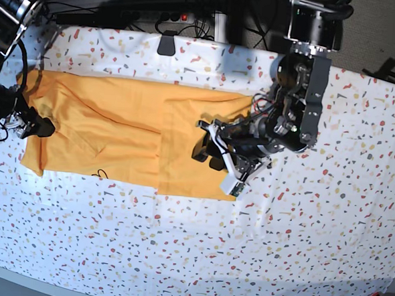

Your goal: Fold the T-shirt properly

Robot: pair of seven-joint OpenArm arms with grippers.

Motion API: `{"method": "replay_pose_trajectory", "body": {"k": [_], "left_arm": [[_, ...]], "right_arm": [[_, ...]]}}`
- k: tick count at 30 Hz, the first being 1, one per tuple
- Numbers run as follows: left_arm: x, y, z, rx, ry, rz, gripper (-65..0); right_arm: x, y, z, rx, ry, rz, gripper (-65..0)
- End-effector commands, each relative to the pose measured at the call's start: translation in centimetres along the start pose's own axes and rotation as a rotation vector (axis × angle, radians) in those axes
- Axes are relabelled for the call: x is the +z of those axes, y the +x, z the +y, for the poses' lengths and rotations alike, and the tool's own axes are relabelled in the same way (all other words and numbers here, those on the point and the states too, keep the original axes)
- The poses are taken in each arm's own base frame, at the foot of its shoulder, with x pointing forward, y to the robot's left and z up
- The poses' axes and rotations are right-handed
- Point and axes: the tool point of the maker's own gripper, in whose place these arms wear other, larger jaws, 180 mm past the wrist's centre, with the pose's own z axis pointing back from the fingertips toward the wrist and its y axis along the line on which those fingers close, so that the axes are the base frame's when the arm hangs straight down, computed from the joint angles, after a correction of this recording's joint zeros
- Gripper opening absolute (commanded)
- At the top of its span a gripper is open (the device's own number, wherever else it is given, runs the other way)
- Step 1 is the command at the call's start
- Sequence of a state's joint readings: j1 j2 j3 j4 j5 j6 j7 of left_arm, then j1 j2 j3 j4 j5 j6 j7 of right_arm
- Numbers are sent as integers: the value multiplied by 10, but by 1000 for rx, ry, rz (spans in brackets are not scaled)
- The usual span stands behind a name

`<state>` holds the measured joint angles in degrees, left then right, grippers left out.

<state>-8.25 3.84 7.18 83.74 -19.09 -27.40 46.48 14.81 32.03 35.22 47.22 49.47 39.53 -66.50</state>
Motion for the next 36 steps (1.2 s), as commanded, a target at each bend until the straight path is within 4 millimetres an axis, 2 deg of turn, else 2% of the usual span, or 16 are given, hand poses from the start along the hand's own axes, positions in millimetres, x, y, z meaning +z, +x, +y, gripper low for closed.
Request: {"method": "replay_pose_trajectory", "body": {"k": [1,2,4,9,16,21,27,33,36], "left_arm": [[1,23,-5,-15,-16,-66,-388],[1,23,-5,-15,-16,-66,-388],[1,23,-5,-15,-16,-64,-388],[1,10,-2,-31,-3,5,-388],[8,1,26,-117,101,45,-388],[13,-5,34,-124,118,62,-388],[13,-22,29,-97,107,63,-388],[13,-23,29,-97,107,65,-388],[13,-23,29,-96,107,65,-388]], "right_arm": [[6,2,-2,26,-18,24,-203],[6,2,-2,26,-18,25,-228],[6,2,-2,26,-18,24,-323],[6,3,-2,26,-18,20,-639],[6,8,-2,28,-17,-1,-650],[7,16,3,31,-2,-19,-650],[11,32,45,18,179,-23,-650],[20,58,83,61,310,-70,-650],[18,64,102,115,339,-72,-650]]}}
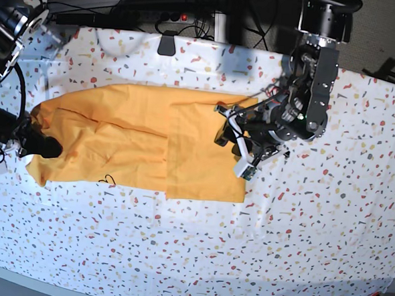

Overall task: Fold the T-shirt properly
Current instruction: 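Grasp the strip end with the right gripper and fold it over toward the left gripper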

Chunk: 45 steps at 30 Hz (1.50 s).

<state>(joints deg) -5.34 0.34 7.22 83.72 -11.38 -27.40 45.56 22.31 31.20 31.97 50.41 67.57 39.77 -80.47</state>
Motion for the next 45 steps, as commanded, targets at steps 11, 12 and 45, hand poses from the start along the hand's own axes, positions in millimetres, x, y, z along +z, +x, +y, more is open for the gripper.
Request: {"method": "replay_pose_trajectory", "body": {"k": [11,12,45], "left_arm": [[13,26,-1,-50,14,-9,-392],[18,33,-1,-66,21,-24,-401],[85,69,50,-156,341,-62,-405]], "right_arm": [[-69,-19,85,293,118,186,-650],[-74,-23,92,309,133,196,-650],[-214,-102,210,556,161,342,-650]]}}
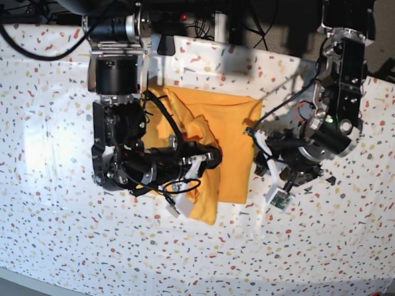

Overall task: Fold the T-shirt properly
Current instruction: 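Grasp the strip end with the right gripper and fold it over toward the left gripper, then press the folded stack flat with the right gripper and release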

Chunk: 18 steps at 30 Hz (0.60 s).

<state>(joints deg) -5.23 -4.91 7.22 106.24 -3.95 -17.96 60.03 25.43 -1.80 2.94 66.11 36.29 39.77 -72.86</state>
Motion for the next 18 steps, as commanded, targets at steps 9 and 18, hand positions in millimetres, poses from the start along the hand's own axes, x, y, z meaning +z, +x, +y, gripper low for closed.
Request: {"method": "replay_pose_trajectory", "body": {"k": [9,18], "left_arm": [[5,12,21,-36,109,-30,-405],[6,10,33,-74,171,-12,-405]], "right_arm": [[-15,40,44,49,83,-86,-650],[-16,48,57,40,132,-127,-341]]}}
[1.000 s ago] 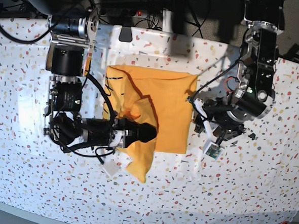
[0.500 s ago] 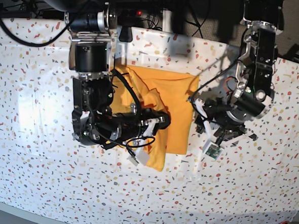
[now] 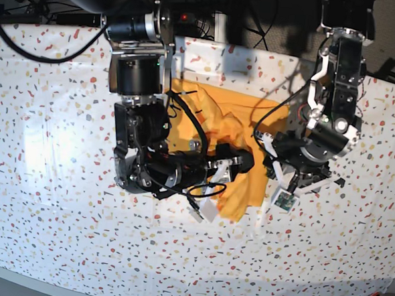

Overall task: Fold the T-shirt properly
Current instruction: 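Press the folded stack flat with the right gripper and release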

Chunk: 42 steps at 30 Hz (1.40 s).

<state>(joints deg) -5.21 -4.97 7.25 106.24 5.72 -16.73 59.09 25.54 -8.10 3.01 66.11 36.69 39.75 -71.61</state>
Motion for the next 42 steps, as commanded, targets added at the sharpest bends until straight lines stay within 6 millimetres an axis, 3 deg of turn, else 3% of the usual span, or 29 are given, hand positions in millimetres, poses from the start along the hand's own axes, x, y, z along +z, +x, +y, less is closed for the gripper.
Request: {"method": "replay_pose_trajectory", "body": {"k": [1,10,15,22,26,31,35,42], "left_arm": [[4,14,16,-15,59,-50,-405],[26,-3,112,-72,432,-14,-405],[37,-10,142,-82,516,4,-405],[41,-14,150,-91,535,17,-405],[41,-14,150,-91,535,17,-405],[41,-14,150,-91,535,17,-405],[41,-14,150,-91,535,16,-405],[41,-14,150,-91,535,16,-405]], "right_arm": [[5,29,16,31,50,-81,-326],[14,46,59,-10,291,-165,-326],[19,59,49,33,226,-164,-326],[30,46,-21,130,-147,13,-327],[33,34,-40,142,-249,81,-327],[22,21,-33,111,-223,96,-327],[10,0,-15,54,-133,138,-327],[-10,4,49,77,122,128,-327]]}}
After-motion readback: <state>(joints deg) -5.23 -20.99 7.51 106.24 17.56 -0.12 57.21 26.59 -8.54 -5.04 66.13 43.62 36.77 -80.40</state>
